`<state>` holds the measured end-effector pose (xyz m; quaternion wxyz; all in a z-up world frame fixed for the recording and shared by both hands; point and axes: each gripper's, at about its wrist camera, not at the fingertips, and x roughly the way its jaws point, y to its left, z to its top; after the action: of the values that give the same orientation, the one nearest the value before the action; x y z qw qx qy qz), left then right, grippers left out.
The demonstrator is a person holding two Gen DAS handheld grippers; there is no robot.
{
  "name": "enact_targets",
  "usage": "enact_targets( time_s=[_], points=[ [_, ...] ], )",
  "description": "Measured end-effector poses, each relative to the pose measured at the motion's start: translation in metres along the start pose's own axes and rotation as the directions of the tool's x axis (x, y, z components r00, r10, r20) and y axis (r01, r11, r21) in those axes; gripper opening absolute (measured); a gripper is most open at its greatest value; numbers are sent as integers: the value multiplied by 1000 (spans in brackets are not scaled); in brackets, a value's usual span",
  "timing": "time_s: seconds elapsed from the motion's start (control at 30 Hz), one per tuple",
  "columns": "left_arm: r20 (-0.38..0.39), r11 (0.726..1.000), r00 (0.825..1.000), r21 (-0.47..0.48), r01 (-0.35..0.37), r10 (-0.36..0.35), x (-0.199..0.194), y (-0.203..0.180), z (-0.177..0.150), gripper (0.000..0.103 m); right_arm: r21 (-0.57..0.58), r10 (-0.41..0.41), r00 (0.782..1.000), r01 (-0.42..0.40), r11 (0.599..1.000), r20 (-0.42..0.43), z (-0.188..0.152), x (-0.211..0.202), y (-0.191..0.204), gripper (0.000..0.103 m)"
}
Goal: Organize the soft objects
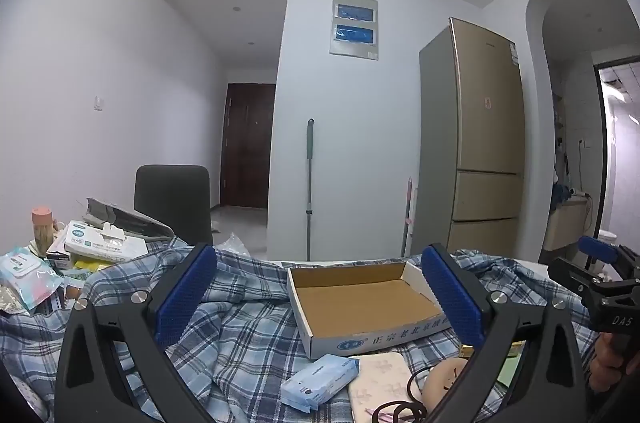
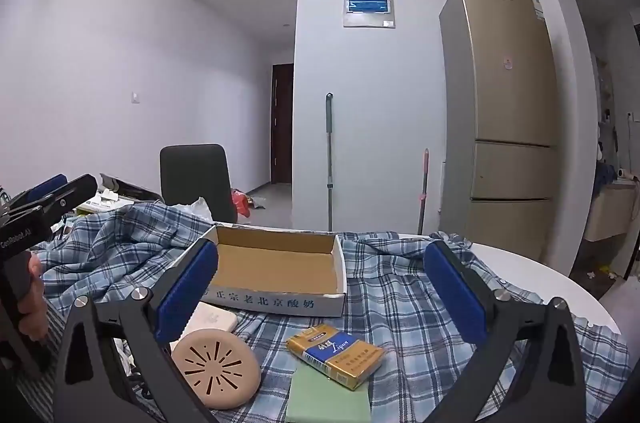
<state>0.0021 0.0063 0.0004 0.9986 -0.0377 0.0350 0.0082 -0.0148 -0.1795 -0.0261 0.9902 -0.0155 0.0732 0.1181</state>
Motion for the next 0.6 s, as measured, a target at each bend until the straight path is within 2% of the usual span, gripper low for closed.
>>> enact_targets(
  time_s=[0.17, 0.2, 0.6],
  points=[
    [3, 1000, 1000, 20, -2, 1, 0, -3, -2, 103, -9, 10, 1000, -10, 1000, -4, 3, 23, -21, 103],
    [3, 1000, 1000, 23, -1, 1, 1, -3, -2, 103, -19, 13, 1000, -13, 1000, 2, 2, 19, -11, 103],
    [10, 999, 1000, 54, 7, -7, -3, -11, -1, 103, -56, 34, 999, -34, 998, -1, 4, 23, -5, 103]
  ],
)
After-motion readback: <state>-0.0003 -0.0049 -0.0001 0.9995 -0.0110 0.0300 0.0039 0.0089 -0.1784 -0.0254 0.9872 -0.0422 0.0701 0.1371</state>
